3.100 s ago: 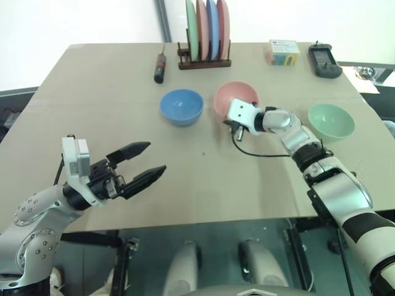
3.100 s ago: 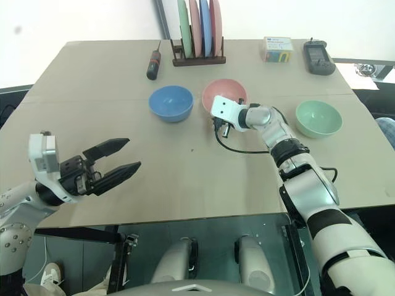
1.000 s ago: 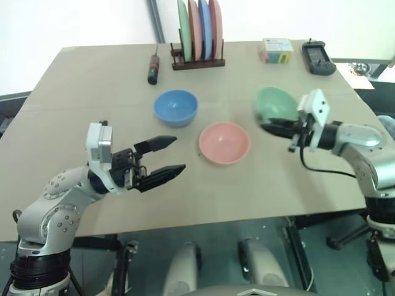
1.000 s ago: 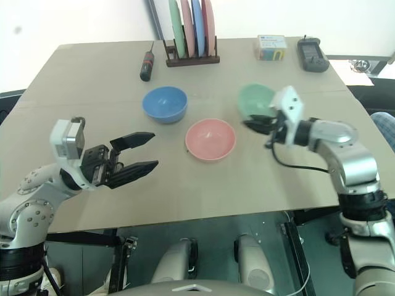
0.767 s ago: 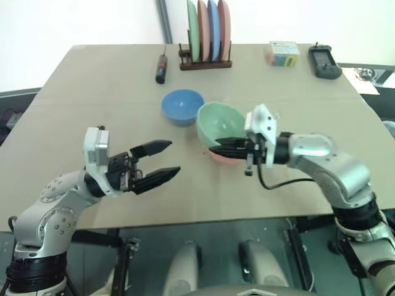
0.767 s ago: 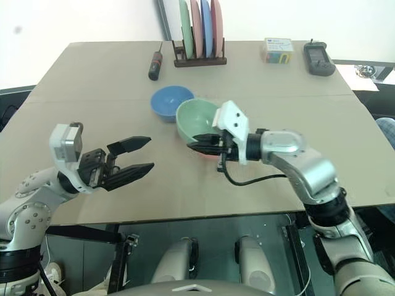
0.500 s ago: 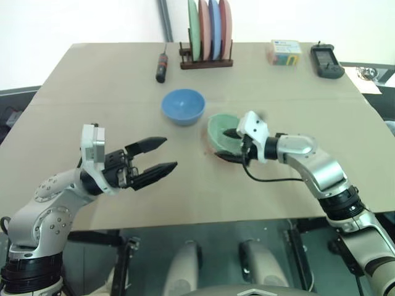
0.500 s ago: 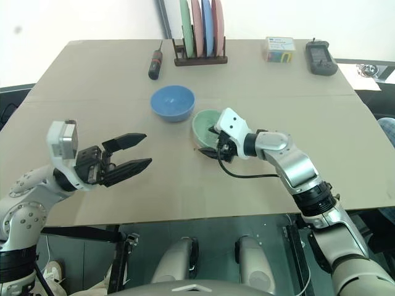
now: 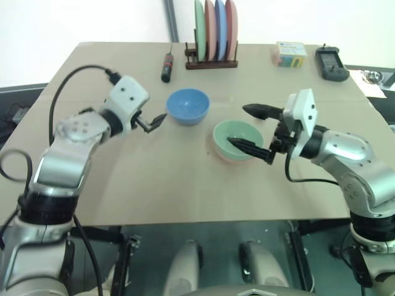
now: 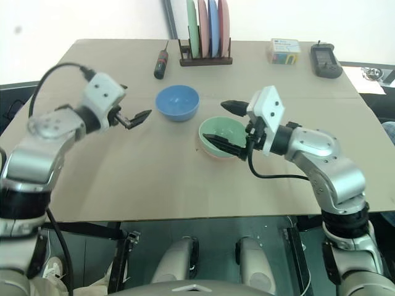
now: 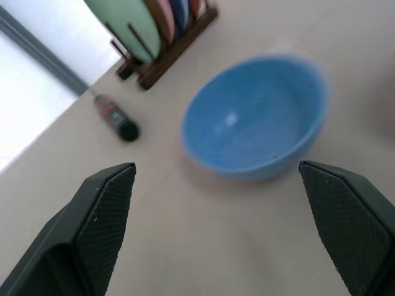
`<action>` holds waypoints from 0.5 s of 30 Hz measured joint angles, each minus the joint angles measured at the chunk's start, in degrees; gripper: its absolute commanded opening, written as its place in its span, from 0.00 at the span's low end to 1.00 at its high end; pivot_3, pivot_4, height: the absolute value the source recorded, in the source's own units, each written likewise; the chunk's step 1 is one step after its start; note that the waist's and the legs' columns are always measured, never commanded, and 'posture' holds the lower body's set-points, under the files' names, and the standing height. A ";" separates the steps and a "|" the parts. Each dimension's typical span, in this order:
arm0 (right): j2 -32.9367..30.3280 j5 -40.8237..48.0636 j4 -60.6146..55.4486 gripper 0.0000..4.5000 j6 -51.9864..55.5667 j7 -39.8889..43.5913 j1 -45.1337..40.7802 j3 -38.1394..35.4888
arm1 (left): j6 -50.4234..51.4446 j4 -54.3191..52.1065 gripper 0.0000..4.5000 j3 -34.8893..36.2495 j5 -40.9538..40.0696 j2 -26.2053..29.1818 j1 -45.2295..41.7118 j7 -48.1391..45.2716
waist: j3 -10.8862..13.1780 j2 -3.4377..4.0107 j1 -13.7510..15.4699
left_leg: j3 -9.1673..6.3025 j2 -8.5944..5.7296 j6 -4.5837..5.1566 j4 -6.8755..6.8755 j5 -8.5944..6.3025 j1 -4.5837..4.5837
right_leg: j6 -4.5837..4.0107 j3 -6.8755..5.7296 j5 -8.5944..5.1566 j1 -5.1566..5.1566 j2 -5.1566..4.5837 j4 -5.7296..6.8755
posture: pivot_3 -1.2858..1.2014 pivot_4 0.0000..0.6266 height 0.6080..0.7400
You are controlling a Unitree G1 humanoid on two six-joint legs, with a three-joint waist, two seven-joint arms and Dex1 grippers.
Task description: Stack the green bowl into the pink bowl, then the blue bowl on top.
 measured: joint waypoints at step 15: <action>-3.09 2.01 -8.38 1.00 3.83 -9.02 7.24 -3.85 | -21.90 33.21 0.35 -20.09 19.20 -15.39 -18.52 -12.06 | 0.02 0.01 -0.05 | -0.04 0.00 0.02 0.20 0.01 -0.87 | -0.03 0.05 0.04 -0.82 0.04 0.23 | 0.52 0.24 1.00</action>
